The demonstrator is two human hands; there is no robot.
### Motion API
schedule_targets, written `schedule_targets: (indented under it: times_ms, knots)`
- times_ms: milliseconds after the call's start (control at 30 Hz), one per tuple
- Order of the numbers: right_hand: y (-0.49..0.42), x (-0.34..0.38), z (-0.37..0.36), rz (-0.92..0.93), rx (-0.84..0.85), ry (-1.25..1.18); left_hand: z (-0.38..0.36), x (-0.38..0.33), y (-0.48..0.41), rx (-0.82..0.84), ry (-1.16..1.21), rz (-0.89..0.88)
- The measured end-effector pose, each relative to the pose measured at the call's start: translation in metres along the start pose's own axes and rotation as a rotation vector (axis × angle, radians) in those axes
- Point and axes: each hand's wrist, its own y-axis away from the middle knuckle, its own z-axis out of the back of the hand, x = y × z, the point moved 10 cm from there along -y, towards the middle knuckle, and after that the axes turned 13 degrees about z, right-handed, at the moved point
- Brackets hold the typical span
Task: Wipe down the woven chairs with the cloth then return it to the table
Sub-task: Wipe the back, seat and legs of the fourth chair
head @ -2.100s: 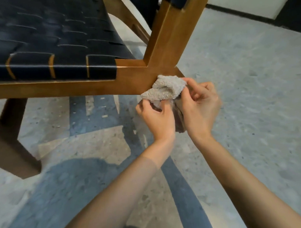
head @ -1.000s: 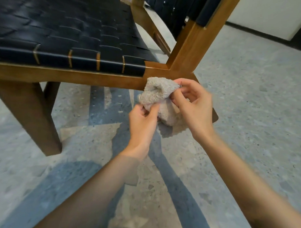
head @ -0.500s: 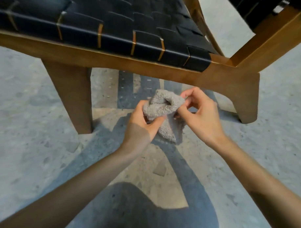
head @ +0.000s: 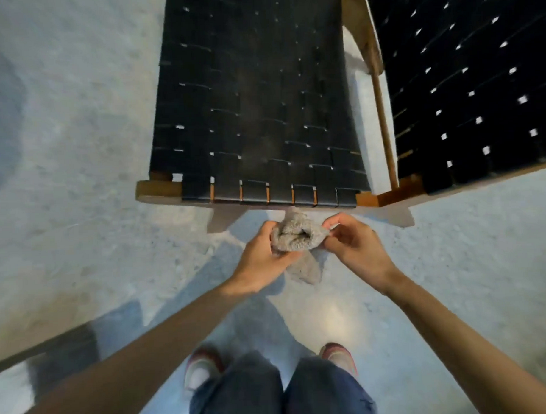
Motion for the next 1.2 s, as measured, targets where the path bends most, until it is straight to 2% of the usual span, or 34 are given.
schedule_targets:
  times_ms: [167, 400, 533, 600, 700, 867, 967, 1067, 1200]
  knots:
    - [0.028, 0.139, 0.024, -0.007, 0.004, -0.050, 0.061, -0.087, 0.104, 0.039, 0.220, 0.093]
    - [0.062, 0.323, 0.031, 0.012, -0.008, -0.131, 0.178, -0.189, 0.248, 0.001, 0.265, 0.134]
    - [0.073, 0.393, 0.016, 0.068, 0.028, -0.149, 0.211, -0.218, 0.303, 0.260, 0.275, 0.121]
    - [0.074, 0.417, 0.007, 0.099, 0.045, -0.139, 0.228, -0.220, 0.318, 0.294, 0.336, 0.120]
    - [0.069, 0.434, -0.003, 0.094, 0.059, -0.120, 0.257, -0.218, 0.324, 0.203, 0.451, 0.151]
    - [0.041, 0.456, -0.022, 0.067, 0.045, -0.182, 0.295, -0.235, 0.308, 0.049, 0.373, 0.122]
    - [0.010, 0.471, -0.036, 0.072, 0.116, -0.226, 0.318, -0.253, 0.287, -0.046, 0.364, 0.136]
    - [-0.031, 0.483, -0.048, 0.072, 0.207, -0.158, 0.350, -0.278, 0.260, -0.129, 0.357, 0.099]
    - [-0.092, 0.496, -0.041, 0.038, 0.126, -0.041, 0.391, -0.322, 0.225, -0.151, 0.354, 0.085]
